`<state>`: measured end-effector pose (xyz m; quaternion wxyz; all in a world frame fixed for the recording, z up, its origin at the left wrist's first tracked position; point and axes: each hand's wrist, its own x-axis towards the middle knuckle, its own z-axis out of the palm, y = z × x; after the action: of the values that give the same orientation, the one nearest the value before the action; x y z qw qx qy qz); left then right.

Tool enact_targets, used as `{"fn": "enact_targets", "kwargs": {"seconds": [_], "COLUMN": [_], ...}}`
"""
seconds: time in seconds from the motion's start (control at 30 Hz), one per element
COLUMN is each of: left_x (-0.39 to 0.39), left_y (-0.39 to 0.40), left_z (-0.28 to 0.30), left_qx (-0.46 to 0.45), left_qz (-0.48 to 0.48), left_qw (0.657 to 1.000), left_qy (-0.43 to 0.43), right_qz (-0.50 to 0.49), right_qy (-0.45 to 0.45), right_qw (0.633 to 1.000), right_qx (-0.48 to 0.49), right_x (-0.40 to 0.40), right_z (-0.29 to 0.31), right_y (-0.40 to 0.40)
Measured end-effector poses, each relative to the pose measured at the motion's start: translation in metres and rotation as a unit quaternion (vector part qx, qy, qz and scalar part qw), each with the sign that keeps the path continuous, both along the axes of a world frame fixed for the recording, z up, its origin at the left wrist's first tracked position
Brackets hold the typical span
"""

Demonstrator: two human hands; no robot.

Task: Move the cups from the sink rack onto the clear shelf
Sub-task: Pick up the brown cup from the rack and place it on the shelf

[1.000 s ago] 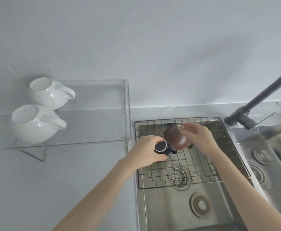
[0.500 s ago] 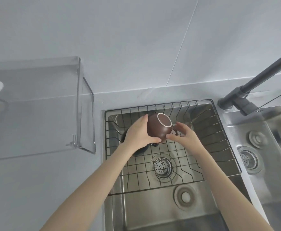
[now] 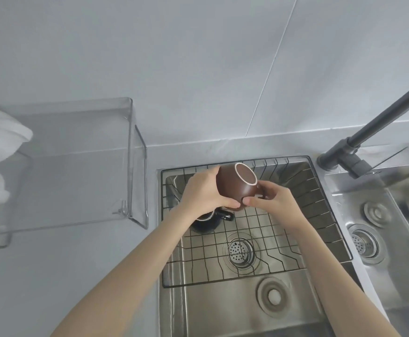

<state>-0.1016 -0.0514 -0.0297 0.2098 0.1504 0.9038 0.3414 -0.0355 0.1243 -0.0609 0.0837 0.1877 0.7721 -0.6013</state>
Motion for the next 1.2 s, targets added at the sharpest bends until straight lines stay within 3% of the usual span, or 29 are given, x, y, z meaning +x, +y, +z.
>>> {"fn": "enact_targets", "kwargs": {"seconds": [0.27, 0.5, 0.8, 1.2], "left_x": [0.004, -0.026, -0.083, -0.123], "left_y": [-0.067, -0.166, -0.241, -0.254], "left_z": [0.115, 0.166, 0.151, 0.101], "left_qx": [0.042, 0.077, 0.062, 0.036], "left_qz": [0.05, 0.07, 0.042, 0.0], "left_qw": [0.992, 0.989, 0.997, 0.999], "left_qy": [0.109, 0.107, 0.036, -0.004], "right_qz": [0.078, 0.089, 0.053, 0.053], "right_qy": [0.119, 0.155, 0.12, 0.096], "right_qw": [0.989, 0.981, 0.982, 0.946], "right_qx": [0.04, 0.078, 0.137, 0.305], "right_x": [-0.02, -0.062, -0.104, -0.124], "right_z": [0.125, 0.172, 0.157, 0.133], "right_y": [-0.055, -0.151, -0.23, -0.259]}}
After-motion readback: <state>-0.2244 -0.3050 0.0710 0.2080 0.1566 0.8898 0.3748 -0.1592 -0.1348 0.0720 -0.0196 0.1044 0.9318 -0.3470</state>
